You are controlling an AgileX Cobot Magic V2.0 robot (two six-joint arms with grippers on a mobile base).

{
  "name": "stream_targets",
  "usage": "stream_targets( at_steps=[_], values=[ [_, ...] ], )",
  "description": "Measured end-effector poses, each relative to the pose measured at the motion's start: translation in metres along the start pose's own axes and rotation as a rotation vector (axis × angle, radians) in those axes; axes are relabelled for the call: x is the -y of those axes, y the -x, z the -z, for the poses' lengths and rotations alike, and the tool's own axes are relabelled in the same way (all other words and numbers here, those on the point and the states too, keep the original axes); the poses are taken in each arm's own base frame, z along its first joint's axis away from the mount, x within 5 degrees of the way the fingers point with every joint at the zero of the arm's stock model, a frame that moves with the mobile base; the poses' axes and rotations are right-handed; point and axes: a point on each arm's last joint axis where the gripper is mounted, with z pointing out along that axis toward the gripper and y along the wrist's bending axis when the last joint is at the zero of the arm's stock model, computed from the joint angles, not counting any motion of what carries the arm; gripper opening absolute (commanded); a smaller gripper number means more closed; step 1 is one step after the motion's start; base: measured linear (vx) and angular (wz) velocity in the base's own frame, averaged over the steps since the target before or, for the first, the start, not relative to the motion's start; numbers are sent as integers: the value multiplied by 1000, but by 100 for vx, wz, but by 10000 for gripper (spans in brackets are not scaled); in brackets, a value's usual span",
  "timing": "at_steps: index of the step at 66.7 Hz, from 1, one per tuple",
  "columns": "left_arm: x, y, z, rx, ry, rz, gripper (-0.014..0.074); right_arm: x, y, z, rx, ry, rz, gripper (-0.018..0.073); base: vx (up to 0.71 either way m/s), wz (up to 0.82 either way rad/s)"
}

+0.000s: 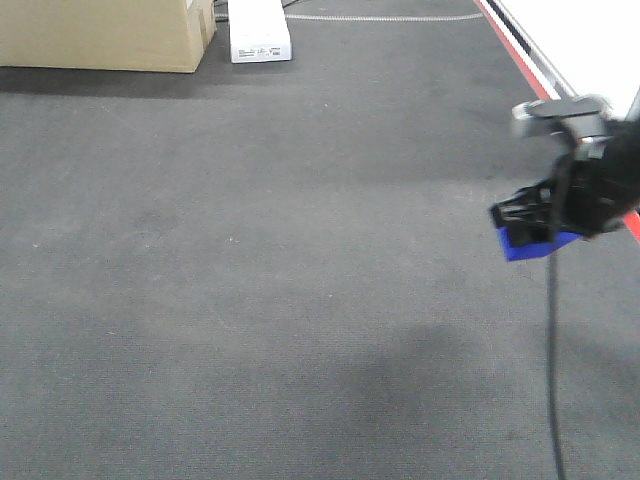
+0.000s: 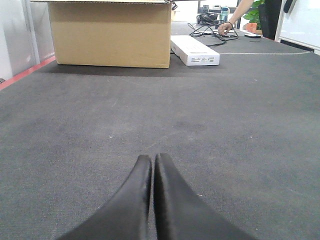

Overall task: Pour parts from conveyor to right shelf
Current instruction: 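Lift the blue block off the conveyor with the right gripper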

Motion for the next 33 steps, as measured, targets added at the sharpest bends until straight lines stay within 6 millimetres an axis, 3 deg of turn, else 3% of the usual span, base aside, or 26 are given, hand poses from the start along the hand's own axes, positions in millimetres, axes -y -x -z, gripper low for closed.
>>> stream_targets(
  at_steps=[18, 33],
  values=[
    [0, 0, 0, 0, 0, 0, -6, -17, -65, 62, 274, -28, -21, -5, 0, 0],
    [0, 0, 0, 0, 0, 0, -6, -31, -140, 99, 554, -73, -20, -5, 0, 0]
  ],
)
